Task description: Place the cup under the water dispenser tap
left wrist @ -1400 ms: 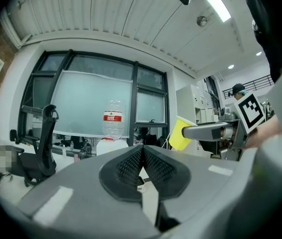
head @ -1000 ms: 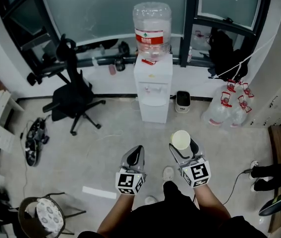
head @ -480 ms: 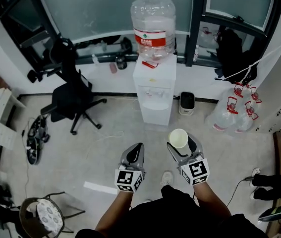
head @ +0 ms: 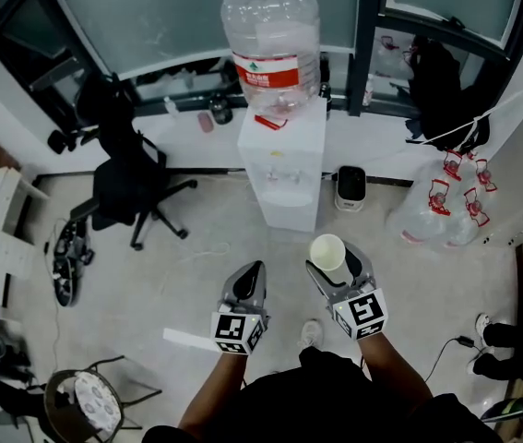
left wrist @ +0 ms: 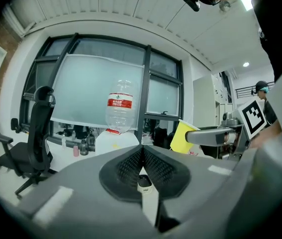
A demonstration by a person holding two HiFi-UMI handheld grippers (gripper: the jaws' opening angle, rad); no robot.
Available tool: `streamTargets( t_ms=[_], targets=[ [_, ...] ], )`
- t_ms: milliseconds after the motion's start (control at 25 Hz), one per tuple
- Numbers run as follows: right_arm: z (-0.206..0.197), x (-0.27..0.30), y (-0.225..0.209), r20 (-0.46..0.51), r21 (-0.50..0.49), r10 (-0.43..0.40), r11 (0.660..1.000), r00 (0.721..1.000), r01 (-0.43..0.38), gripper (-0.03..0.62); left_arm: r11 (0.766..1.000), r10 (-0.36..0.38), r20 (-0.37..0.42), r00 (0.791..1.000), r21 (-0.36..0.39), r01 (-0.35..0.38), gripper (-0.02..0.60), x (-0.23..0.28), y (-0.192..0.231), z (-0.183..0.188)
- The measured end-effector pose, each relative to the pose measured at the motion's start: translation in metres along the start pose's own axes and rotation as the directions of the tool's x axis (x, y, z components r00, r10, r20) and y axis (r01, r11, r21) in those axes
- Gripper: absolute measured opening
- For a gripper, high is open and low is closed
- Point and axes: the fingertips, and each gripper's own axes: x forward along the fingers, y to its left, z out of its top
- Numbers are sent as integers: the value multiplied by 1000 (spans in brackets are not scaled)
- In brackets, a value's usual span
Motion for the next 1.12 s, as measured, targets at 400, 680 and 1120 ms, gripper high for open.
streamTargets(
  t_ms=[400,680,1120],
  targets=[
    [-3,34,-12,-28,-1,39,999,999,-39,316,998,64,-31,997,-6,-65,17,21,23,1],
    [-14,71,-8,-52,8,31,999,998,-31,316,999,41,-13,999,35,-41,17,44,50,17],
    [-17,131,-17,-77,67,-132,988,988,137,316,995,-102,-24,995,10,102,17,89,109,26]
  ],
)
